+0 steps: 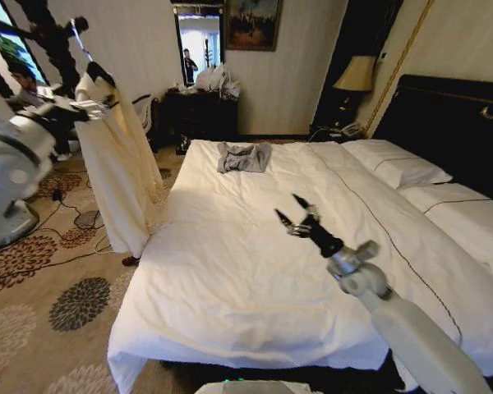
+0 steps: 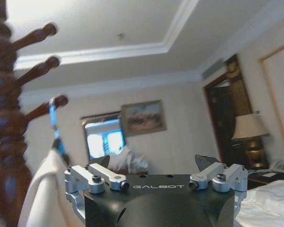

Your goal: Pick up the clothes from the bed and hang them on the clothes hanger.

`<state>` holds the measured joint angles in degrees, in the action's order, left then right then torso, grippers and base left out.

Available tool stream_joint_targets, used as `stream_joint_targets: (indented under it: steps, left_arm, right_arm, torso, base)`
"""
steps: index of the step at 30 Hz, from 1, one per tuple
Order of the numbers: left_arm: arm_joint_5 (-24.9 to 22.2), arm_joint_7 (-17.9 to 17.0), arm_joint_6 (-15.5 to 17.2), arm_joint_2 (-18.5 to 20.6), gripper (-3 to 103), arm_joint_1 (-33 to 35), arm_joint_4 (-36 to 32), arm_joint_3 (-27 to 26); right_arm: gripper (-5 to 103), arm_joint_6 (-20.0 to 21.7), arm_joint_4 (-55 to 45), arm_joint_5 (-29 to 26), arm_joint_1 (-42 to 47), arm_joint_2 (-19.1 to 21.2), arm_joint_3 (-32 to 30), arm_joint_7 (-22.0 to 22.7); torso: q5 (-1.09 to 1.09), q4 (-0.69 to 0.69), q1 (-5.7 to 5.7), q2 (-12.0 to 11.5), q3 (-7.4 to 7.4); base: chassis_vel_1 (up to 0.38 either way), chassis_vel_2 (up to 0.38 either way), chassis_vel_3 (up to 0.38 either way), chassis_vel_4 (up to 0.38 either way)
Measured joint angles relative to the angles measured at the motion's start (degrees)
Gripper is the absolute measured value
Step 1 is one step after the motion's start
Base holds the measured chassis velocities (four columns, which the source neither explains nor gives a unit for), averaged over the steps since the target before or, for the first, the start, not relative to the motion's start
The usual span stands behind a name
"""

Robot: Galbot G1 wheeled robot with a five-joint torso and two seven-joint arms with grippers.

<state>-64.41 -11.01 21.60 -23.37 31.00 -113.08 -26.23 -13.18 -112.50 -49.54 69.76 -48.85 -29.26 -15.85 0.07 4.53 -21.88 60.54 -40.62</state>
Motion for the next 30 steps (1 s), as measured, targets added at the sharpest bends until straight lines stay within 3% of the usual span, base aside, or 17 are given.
stream_joint_targets:
  steps: [2, 3, 4, 6, 8, 9, 11, 12, 14, 15, 16, 19, 20, 23, 30]
  left_arm:
    - [-0.8, -4.5, 2.9, -1.8, 100, 9.3, -3.3, -7.1]
    - [-0.2, -5.5, 3.6, -2.8, 100, 13.3, -4.4, -10.4]
    - [-0.2, -5.5, 3.6, -2.8, 100, 13.3, -4.4, -10.4]
    - [7.9, -6.2, 4.4, -8.5, 100, 29.7, -9.0, -21.2]
    - [15.9, -5.6, 0.9, -14.8, 100, 41.0, -13.1, -25.3]
    - [15.9, -5.6, 0.9, -14.8, 100, 41.0, -13.1, -25.3]
    - [21.2, -4.8, -2.8, -22.1, 100, 48.7, -16.7, -26.4]
    - [24.1, -3.3, -4.8, -28.6, 100, 53.1, -19.3, -26.2]
    - [30.4, 1.2, -8.0, -38.2, 100, 58.6, -22.3, -24.0]
    - [30.4, 1.2, -8.0, -38.2, 100, 58.6, -22.3, -24.0]
    - [32.6, 3.2, -9.6, -40.9, 100, 60.1, -22.8, -23.0]
    - [43.1, 10.5, -15.8, -53.4, 100, 66.3, -24.7, -18.1]
    - [43.1, 10.5, -15.8, -53.4, 100, 66.3, -24.7, -18.1]
    - [46.8, 13.0, -18.1, -58.1, 100, 69.8, -26.0, -16.2]
    - [46.9, 13.2, -18.3, -57.8, 100, 69.9, -26.0, -15.9]
  right_arm:
    - [100, 1.7, -0.8, 2.3, 3.0, -1.7, -4.0, 5.3]
    - [100, 2.2, -1.3, 3.2, 4.3, -2.4, -5.6, 6.8]
    - [100, 2.2, -1.3, 3.2, 4.3, -2.4, -5.6, 6.8]
    - [100, 4.3, -4.8, 8.1, 9.8, -5.8, -11.9, 13.2]
    - [100, 2.0, -7.7, 12.1, 14.3, -9.1, -14.4, 17.4]
    - [100, 2.0, -7.7, 12.1, 14.3, -9.1, -14.4, 17.4]
    - [100, -0.3, -9.4, 15.8, 17.8, -13.3, -15.4, 18.7]
    - [100, -1.8, -10.4, 18.7, 20.3, -17.1, -15.6, 18.9]
    - [100, -4.1, -12.0, 23.9, 23.9, -22.5, -14.1, 19.4]
    - [100, -4.1, -12.0, 23.9, 23.9, -22.5, -14.1, 19.4]
    - [100, -4.3, -12.7, 26.3, 25.3, -24.1, -13.2, 19.8]
    - [100, -5.5, -16.4, 36.3, 30.6, -28.7, -8.8, 20.3]
    - [100, -5.5, -16.4, 36.3, 30.6, -28.7, -8.8, 20.3]
    - [100, -5.7, -17.4, 39.0, 31.8, -29.6, -7.4, 20.3]
    - [100, -5.7, -17.5, 39.1, 31.7, -29.4, -7.2, 20.2]
  torso:
    - [-0.02, -0.07, 0.0, 0.0, 0.0]
    - [-0.07, -0.08, 0.0, 0.0, 0.0]
    - [-0.07, -0.08, 0.0, 0.0, 0.0]
    - [-0.08, -0.1, 0.0, 0.0, 0.0]
    - [-0.14, -0.08, 0.01, 0.0, 0.01]
    - [-0.14, -0.08, 0.01, 0.0, 0.01]
    - [-0.05, -0.08, 0.01, 0.0, 0.01]
    - [-0.08, -0.08, 0.01, 0.0, 0.01]
    - [-0.07, -0.1, 0.02, 0.0, 0.01]
    - [-0.07, -0.1, 0.02, 0.0, 0.01]
    - [-0.04, -0.08, 0.02, 0.0, 0.02]
    - [-0.08, -0.06, 0.02, 0.0, 0.01]
    - [-0.08, -0.06, 0.02, 0.0, 0.01]
    - [-0.05, -0.1, 0.02, 0.0, 0.01]
    - [-0.07, -0.07, -0.01, 0.0, -0.01]
  base:
    - [0.0, 0.0, 0.0, 0.0]
    - [0.0, 0.0, 0.0, 0.0]
    - [0.0, 0.0, 0.0, 0.0]
    - [0.0, 0.0, 0.0, 0.0]
    - [0.0, 0.0, 0.0, 0.0]
    - [0.0, 0.0, 0.0, 0.0]
    - [0.0, 0.0, 0.0, 0.0]
    - [0.0, 0.0, 0.0, 0.0]
    - [0.0, 0.0, 0.0, 0.0]
    - [0.0, 0.0, 0.0, 0.0]
    - [0.0, 0.0, 0.0, 0.0]
    - [0.0, 0.0, 0.0, 0.0]
    - [0.0, 0.0, 0.0, 0.0]
    - [0.0, 0.0, 0.0, 0.0]
    - [0.0, 0.0, 0.0, 0.0]
